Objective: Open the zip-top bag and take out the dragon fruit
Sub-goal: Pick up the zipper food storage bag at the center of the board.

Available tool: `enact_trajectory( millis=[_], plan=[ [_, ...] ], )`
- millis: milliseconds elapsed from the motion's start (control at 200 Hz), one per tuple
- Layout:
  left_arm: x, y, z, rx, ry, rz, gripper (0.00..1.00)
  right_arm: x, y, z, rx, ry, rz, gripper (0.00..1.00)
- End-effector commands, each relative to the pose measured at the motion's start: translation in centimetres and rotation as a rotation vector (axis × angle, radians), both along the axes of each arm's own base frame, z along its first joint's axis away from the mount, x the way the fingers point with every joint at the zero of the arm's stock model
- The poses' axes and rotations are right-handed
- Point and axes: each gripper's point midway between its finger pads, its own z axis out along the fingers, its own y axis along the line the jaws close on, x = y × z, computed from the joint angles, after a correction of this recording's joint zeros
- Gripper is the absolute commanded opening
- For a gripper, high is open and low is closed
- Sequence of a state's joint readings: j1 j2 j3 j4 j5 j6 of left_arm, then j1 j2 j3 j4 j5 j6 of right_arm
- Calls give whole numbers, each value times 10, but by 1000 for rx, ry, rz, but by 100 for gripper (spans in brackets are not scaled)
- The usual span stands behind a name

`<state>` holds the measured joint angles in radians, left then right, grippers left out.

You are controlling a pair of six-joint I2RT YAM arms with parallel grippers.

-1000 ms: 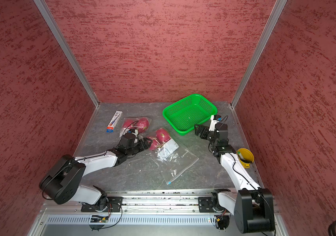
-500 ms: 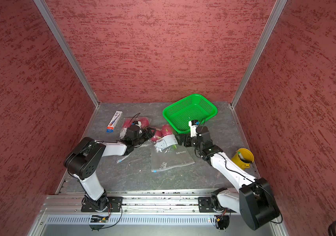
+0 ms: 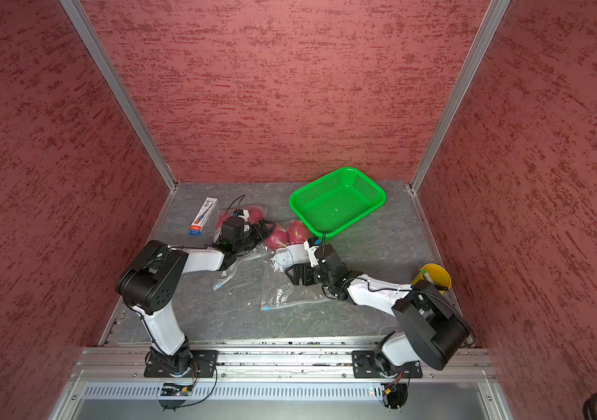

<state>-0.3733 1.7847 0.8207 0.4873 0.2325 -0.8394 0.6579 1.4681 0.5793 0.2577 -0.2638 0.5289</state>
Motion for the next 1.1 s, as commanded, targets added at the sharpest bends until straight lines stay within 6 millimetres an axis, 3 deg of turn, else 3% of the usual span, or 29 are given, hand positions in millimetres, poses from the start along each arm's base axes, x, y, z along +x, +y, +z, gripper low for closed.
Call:
enact_trajectory(
  millis=[0, 215, 366, 531, 741, 912, 1002, 1097],
  plan=[
    [-28, 2, 15, 38, 23, -109, 95, 18, 12, 22, 90, -85, -33, 97],
    [-111, 10, 11, 132, 163, -273, 96, 29, 18, 16, 66, -96, -29, 96],
    [-157, 15, -10, 145, 240, -286, 95, 34, 19, 19, 51, -117, -31, 97],
    [-174, 8, -30, 94, 280, -280, 92, 37, 18, 27, 39, -136, -34, 96],
    [-173, -30, -23, 32, 226, -352, 86, 38, 13, 34, 25, -158, -51, 96],
    [-168, -53, -26, -58, 231, -394, 59, 42, 2, 47, -32, -205, -84, 97],
    [-166, -60, -21, -87, 224, -413, 41, 41, -10, 68, -81, -267, -95, 97],
    [-160, -63, -10, -91, 201, -421, 13, 38, -23, 78, -150, -307, -100, 96]
  ],
)
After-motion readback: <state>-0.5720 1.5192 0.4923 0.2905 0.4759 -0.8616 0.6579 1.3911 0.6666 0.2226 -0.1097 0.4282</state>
